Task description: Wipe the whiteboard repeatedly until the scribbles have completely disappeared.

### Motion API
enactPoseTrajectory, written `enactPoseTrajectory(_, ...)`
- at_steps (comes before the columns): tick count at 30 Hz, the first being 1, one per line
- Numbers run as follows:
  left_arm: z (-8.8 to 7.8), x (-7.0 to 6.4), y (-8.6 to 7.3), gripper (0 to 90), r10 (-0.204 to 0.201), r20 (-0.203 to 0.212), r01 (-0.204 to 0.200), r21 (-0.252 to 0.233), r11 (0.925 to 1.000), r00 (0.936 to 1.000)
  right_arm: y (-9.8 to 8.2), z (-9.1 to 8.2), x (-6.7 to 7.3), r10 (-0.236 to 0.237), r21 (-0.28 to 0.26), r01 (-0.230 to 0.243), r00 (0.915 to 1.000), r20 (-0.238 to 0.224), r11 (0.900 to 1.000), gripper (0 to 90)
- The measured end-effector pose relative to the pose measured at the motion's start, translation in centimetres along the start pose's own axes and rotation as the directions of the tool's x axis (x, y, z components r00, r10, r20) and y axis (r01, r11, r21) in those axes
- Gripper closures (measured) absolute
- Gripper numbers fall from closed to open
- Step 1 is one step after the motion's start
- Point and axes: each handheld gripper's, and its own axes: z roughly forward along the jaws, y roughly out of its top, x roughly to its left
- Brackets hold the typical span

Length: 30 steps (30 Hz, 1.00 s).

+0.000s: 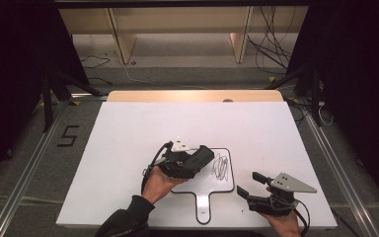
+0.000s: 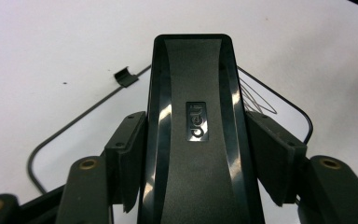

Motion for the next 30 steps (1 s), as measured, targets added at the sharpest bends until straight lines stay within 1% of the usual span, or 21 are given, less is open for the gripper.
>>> enactPoseTrajectory(7,1.2,-1.3,-0.5,40.5,0.03,0.021,-0.03,0.033,0.999,0.9993,0.0,-0.1,0.0,0.003,-0.003,-0.003,1.0,0.002,1.0,23.6)
enactPoseTrajectory(15,2.3,-2.0,-1.3,40.5,0.062,0.025,-0.063,0.063,0.996,0.9978,0.0,0.0,0.1,-0.006,0.002,0.006,1.0,0.002,1.0,23.7)
enactPoseTrajectory(18,2.5,-2.3,-1.3,40.5,0.066,0.03,-0.068,0.063,0.9957,0.9974,0.0,0.0,0.1,-0.002,0.003,0.002,1.0,0.002,1.0,23.7)
enactPoseTrajectory(22,3.0,-2.8,-1.5,40.5,0.083,0.039,-0.086,0.08,0.9931,0.9958,0.0,0.0,0.1,-0.003,0.002,0.003,1.0,0.001,1.0,23.7)
enactPoseTrajectory(25,3.6,-3.4,-1.8,40.5,0.107,0.038,-0.11,0.085,0.9903,0.9935,0.0,0.1,0.1,-0.006,0.004,0.006,1.0,0.002,1.0,23.7)
enactPoseTrajectory(27,3.8,-3.5,-1.5,40.5,0.112,0.043,-0.116,0.09,0.9892,0.9927,0.0,0.1,0.2,-0.005,0.005,0.005,1.0,0.003,1.0,23.7)
enactPoseTrajectory(30,4.3,-4.0,-1.2,40.5,0.14,0.034,-0.142,0.097,0.985,0.9896,0.0,0.1,0.2,-0.005,0.006,0.005,1.0,0.003,1.0,23.7)
